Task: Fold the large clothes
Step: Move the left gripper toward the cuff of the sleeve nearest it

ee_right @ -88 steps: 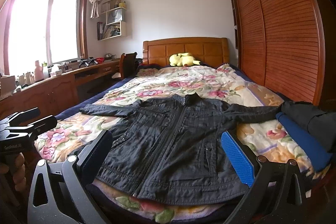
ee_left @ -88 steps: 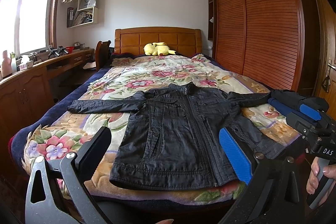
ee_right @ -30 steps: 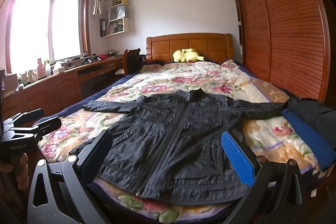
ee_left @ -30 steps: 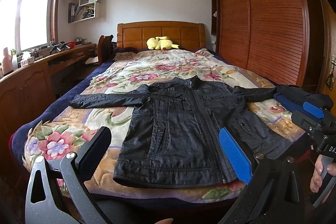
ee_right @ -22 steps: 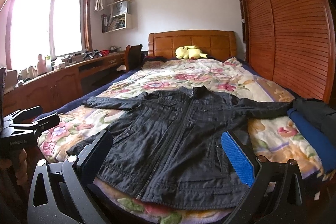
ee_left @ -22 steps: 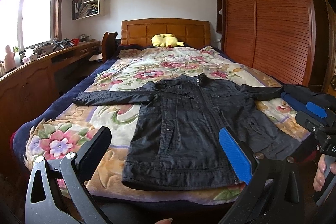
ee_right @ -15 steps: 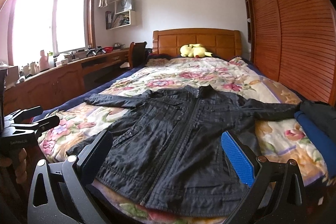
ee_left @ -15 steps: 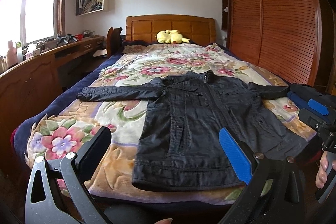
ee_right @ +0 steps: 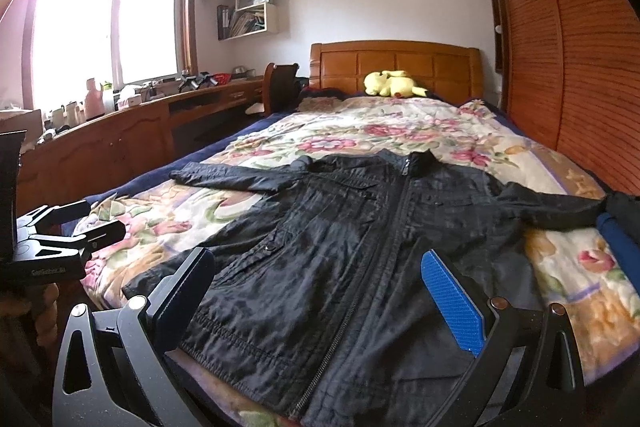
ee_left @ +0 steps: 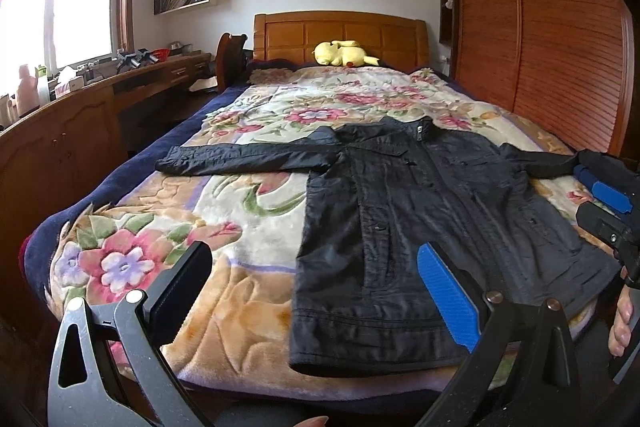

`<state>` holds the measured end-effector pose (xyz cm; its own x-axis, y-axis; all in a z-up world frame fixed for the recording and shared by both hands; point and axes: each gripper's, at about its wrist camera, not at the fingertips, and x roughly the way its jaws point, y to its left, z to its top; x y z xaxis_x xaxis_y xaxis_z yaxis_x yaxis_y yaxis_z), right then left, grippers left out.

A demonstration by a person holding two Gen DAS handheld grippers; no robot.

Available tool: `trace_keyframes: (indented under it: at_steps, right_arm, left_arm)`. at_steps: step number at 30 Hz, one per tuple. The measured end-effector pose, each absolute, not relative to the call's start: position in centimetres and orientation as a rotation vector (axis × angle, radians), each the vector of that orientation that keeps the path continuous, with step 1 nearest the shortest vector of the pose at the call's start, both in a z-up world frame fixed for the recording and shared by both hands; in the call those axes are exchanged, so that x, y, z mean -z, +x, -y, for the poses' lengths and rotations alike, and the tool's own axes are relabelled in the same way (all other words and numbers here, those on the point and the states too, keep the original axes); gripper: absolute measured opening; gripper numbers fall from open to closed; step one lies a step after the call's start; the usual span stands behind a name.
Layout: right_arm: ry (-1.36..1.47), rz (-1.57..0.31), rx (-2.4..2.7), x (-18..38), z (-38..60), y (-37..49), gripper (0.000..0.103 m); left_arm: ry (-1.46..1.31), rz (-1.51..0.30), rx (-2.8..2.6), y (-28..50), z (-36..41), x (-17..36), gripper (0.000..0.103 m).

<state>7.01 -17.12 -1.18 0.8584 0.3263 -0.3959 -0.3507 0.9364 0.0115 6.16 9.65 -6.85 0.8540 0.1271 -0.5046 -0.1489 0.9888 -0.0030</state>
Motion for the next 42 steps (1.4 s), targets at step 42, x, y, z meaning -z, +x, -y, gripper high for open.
trace_keyframes:
  at_steps: [42]
  right_arm:
    - [-0.104,-0.595,-0.48,6.1,9.4,27.1,0.103]
  left_arm:
    - [-0.065,-0.709,-0.266,28.5,-29.5,14.1,0.086]
